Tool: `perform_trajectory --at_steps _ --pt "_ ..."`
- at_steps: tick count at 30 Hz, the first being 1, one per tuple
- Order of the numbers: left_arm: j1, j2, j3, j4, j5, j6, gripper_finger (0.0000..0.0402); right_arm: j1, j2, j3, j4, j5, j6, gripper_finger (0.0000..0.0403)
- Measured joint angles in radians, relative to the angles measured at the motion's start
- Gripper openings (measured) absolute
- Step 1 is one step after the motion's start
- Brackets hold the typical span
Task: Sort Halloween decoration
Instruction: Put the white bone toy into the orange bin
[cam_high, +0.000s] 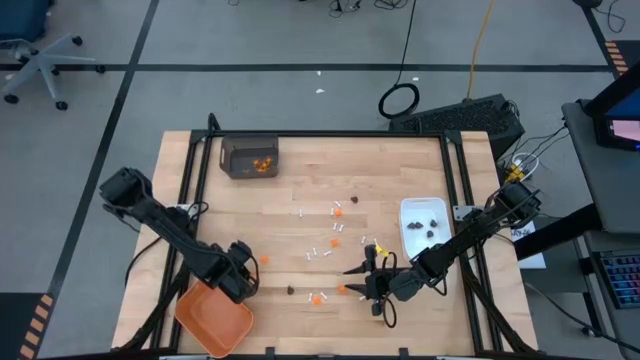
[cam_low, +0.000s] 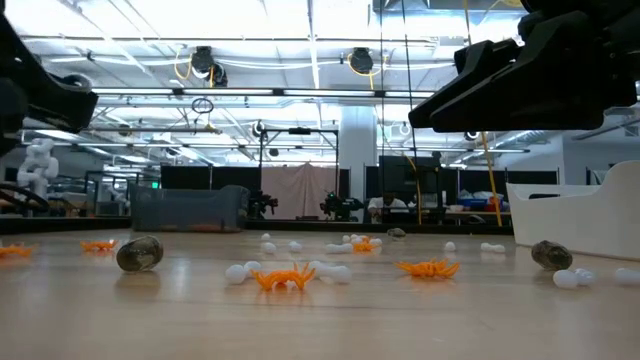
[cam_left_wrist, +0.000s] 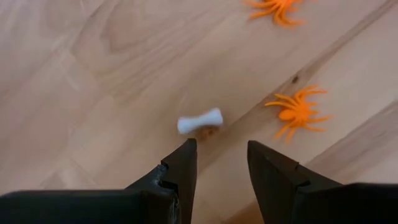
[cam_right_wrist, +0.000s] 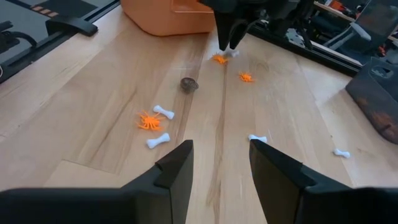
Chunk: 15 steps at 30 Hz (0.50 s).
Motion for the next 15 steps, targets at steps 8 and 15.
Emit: perform_trajectory --at_steps 8,15 --pt "0.002 0.031 -0.001 0.0 -0.019 0.0 0.0138 0.0 0.0 0.0 0.0 0.0 0.0 0.0141" --pt "0.004 0.037 -0.001 -0.008 -0.111 0.015 0.0138 0.0 0.0 0.0 0.001 0.0 0.0 0.0141"
